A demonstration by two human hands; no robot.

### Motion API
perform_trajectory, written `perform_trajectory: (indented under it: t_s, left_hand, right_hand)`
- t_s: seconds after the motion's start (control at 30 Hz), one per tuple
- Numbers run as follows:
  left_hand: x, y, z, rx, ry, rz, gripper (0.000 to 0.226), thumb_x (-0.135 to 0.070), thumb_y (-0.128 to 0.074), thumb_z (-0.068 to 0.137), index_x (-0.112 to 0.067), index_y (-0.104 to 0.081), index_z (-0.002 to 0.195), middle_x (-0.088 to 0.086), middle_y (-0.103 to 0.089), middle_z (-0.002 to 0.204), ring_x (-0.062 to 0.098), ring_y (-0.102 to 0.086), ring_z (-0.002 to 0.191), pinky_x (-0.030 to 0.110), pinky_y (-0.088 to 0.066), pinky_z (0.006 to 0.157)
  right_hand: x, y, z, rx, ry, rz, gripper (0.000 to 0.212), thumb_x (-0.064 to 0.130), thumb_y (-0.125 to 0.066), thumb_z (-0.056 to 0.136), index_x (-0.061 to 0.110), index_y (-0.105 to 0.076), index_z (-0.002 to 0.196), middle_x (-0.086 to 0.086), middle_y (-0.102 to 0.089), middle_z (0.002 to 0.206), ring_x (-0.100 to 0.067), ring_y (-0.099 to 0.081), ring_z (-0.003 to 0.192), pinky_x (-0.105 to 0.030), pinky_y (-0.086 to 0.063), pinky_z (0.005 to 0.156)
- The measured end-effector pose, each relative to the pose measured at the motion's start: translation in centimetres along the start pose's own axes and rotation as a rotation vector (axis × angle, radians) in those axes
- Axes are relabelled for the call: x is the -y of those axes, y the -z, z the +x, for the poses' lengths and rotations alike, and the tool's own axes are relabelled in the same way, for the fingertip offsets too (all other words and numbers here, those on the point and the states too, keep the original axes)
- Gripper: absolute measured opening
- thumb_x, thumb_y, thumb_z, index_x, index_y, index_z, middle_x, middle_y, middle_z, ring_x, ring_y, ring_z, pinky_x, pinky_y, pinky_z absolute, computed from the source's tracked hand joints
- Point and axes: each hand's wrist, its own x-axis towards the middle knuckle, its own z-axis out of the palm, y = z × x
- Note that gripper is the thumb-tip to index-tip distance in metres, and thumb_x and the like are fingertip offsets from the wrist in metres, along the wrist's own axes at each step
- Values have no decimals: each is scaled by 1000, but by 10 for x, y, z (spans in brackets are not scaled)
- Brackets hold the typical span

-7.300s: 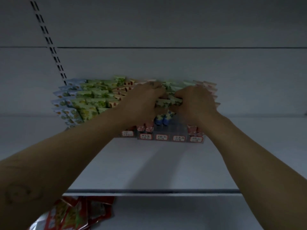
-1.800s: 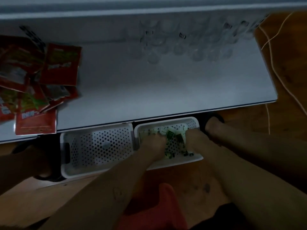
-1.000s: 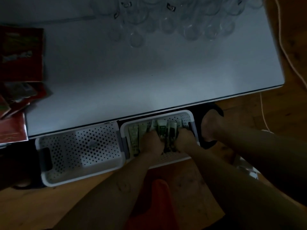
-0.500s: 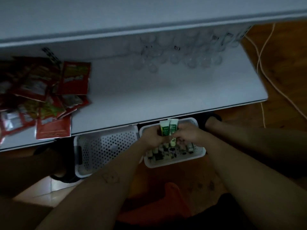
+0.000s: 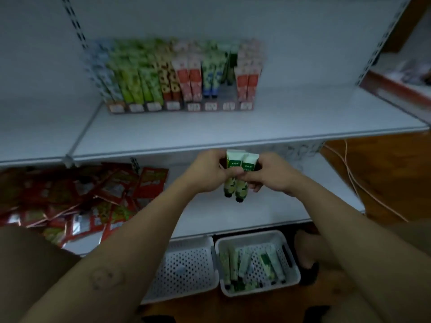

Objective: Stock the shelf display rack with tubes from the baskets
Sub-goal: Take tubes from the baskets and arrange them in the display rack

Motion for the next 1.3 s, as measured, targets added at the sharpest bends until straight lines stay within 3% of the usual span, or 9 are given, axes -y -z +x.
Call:
perform_trajectory:
  t_s: [0.23,0.4,0.53,0.7,0.83,0.97,1.13,1.2,1.3]
  left_hand:
    - [-68,90,20,-246,-115,45,19,-36,-71,84,-23,-68,97,-12,-66,74,1,-60,66,9,-39,51]
    - [-92,131,42,-376,-155,-76,17,-28,-75,82,-19,-69,96,2,-71,81,21,-68,71,38,-58,62]
    - [-98,156,63,-481,-163,-24,26,-26,-79,78,-18,-62,95,-1,-69,82,15,-66,69,30,-53,60]
    - [-99,177,90,-529,-118,121,35,-37,-84,69,-14,-60,82,3,-67,74,17,-62,64,28,-47,56]
    - [-103,183,119,-507,-134,144,31,-36,-83,71,-18,-61,83,-2,-67,80,11,-65,69,31,-55,63]
    - [-96,182,147,-437,-137,167,33,-42,-87,61,-22,-67,78,-7,-67,80,17,-65,81,38,-55,76]
    - [-68,172,158,-431,-165,254,40,-46,-87,58,-21,-73,87,-7,-64,92,15,-57,94,37,-50,83]
    - [-62,171,157,-469,-168,245,36,-44,-86,61,-23,-69,85,-6,-61,87,16,-54,93,32,-48,77]
    - [-60,176,153,-504,-131,68,27,-35,-87,62,-27,-64,74,-11,-61,70,3,-58,65,16,-44,56]
  right_hand:
    - [103,52,26,-208,203,-172,30,31,-79,76,3,-74,81,-11,-70,65,-21,-69,62,-32,-57,58]
    - [141,82,56,-258,292,-197,30,33,-79,76,8,-71,92,-14,-71,78,-29,-69,71,-43,-59,62]
    - [160,108,79,-422,359,-171,30,17,-81,73,12,-63,97,-11,-70,83,-24,-70,67,-44,-59,62]
    - [175,137,113,-558,400,-303,25,27,-78,76,13,-63,90,-7,-70,85,-23,-67,75,-42,-56,71]
    - [185,152,145,-534,407,-398,23,21,-77,77,9,-63,90,-10,-67,90,-25,-65,77,-41,-55,72]
    - [180,155,176,-509,427,-533,30,23,-79,75,20,-64,100,-1,-62,94,-15,-56,81,-20,-39,60]
    - [166,144,199,-421,408,-684,32,31,-72,82,14,-71,109,-3,-69,103,-8,-53,84,-17,-37,71]
    - [159,140,202,-386,360,-692,32,32,-74,81,15,-73,107,-2,-71,102,-11,-59,85,-19,-42,71]
    - [154,137,203,-407,305,-718,33,31,-80,75,17,-74,103,-4,-72,100,-17,-63,88,-26,-51,76]
